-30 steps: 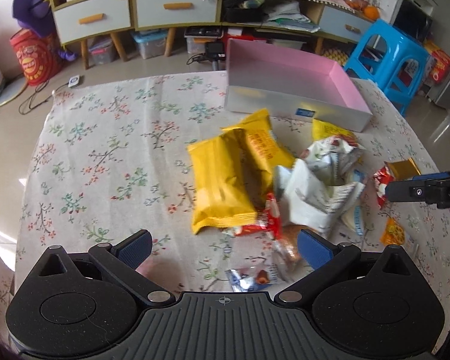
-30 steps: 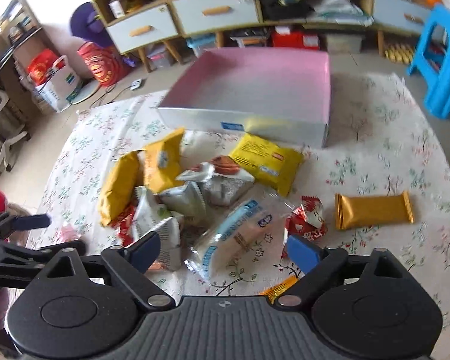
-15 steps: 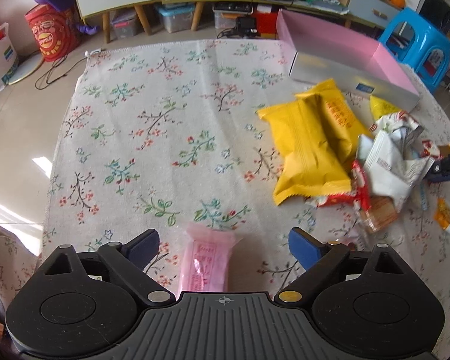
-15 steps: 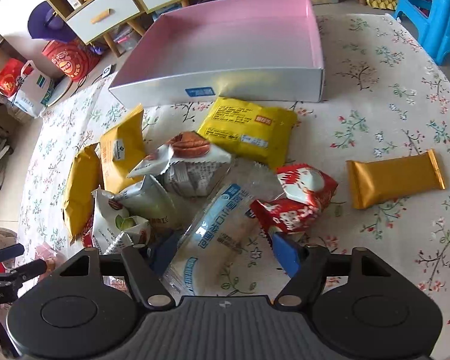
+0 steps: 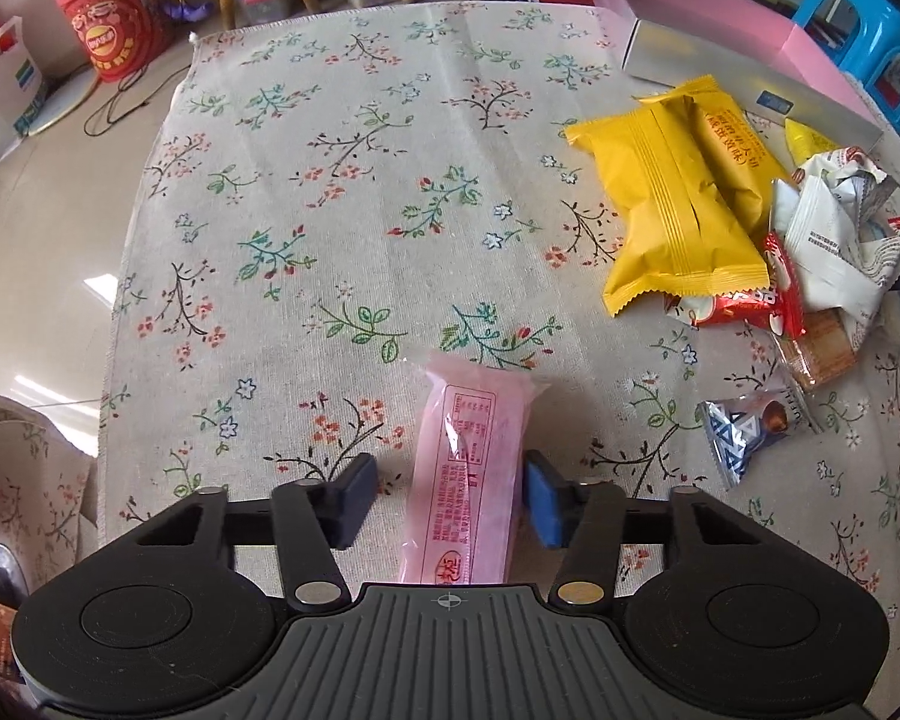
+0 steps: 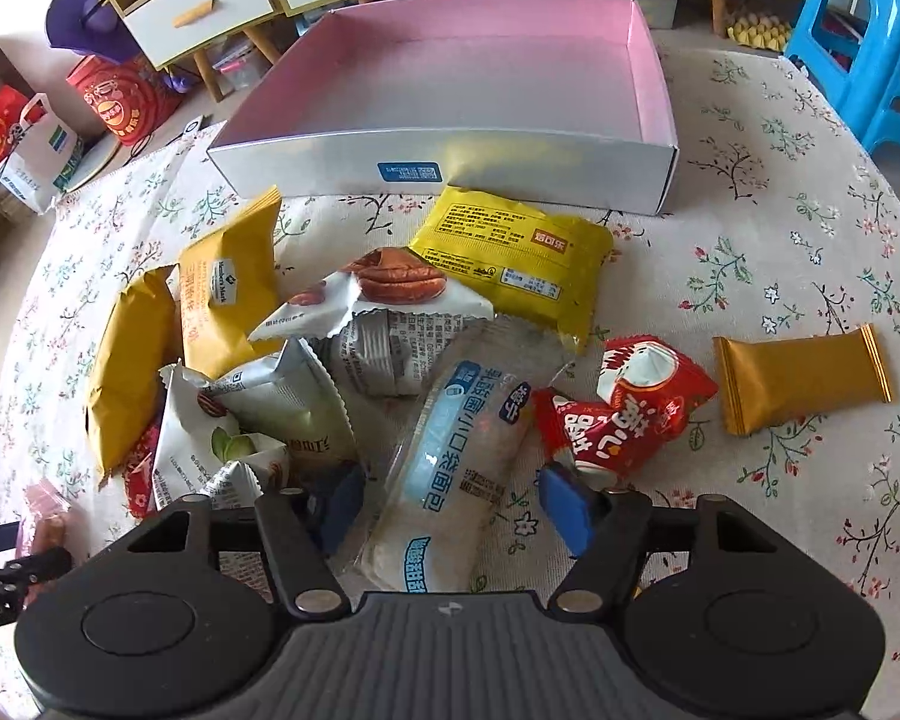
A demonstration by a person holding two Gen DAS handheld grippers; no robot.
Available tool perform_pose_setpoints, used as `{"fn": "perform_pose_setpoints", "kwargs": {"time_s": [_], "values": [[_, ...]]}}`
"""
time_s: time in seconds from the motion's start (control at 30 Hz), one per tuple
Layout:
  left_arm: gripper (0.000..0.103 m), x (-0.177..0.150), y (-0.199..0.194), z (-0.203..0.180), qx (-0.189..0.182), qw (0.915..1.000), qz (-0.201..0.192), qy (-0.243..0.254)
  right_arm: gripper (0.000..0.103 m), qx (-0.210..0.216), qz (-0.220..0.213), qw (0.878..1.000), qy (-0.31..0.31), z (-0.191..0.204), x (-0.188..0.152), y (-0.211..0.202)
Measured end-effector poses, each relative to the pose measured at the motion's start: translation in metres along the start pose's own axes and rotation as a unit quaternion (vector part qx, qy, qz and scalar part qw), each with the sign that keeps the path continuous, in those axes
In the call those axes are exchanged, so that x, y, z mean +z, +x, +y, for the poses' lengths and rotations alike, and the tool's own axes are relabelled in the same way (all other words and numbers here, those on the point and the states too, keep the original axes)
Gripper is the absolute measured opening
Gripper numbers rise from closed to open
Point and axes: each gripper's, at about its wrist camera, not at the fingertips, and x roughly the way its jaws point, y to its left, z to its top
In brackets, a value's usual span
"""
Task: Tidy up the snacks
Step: 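Grasp the pink stick pack with the left tool while the right tool grasps the clear bread bag, then carry both packs into the pink box and open both tools to release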
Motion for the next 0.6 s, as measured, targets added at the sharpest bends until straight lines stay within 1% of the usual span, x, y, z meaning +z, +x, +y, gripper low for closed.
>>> {"fn": "perform_pose_setpoints", "kwargs": {"time_s": [0.03,0.07,0.1,0.13,0.2,0.27,0.3,0.43,0.6], "values": [[0.037,-0.001,-0.001,0.0,-0.002,1.0,-0.001,-0.002,0.047,-0.006,-0.001,1.0,-0.005,0.001,0.0,0.0],[0.035,0.0,-0.001,0.0,-0.002,1.0,-0.003,-0.005,0.043,-0.013,-0.002,1.0,-0.01,0.002,-0.001,0.0],[0.031,-0.001,-0.001,0.001,0.0,1.0,-0.004,-0.006,0.035,-0.018,-0.005,1.0,-0.013,0.001,-0.001,0.0],[0.03,-0.001,-0.002,0.001,0.002,1.0,-0.006,-0.008,0.029,-0.024,-0.006,1.0,-0.015,0.005,-0.001,0.001],[0.03,-0.001,-0.002,0.001,0.002,0.9999,-0.008,-0.012,0.023,-0.029,-0.009,0.999,-0.011,0.004,-0.001,0.0],[0.03,-0.001,-0.003,0.001,0.002,0.9998,-0.011,-0.015,0.018,-0.024,-0.008,1.0,-0.002,0.0,-0.001,0.0],[0.03,-0.001,-0.003,0.001,0.001,0.9998,-0.012,-0.017,0.013,-0.022,-0.008,1.0,0.005,-0.003,0.0,-0.001],[0.03,0.0,-0.008,-0.002,-0.005,0.9995,-0.022,-0.02,0.01,0.0,-0.003,0.999,0.034,-0.013,0.002,-0.004],[0.03,0.004,-0.018,-0.007,-0.009,0.9987,-0.044,-0.024,0.009,0.015,-0.006,0.999,0.047,-0.023,0.001,-0.014]]}}
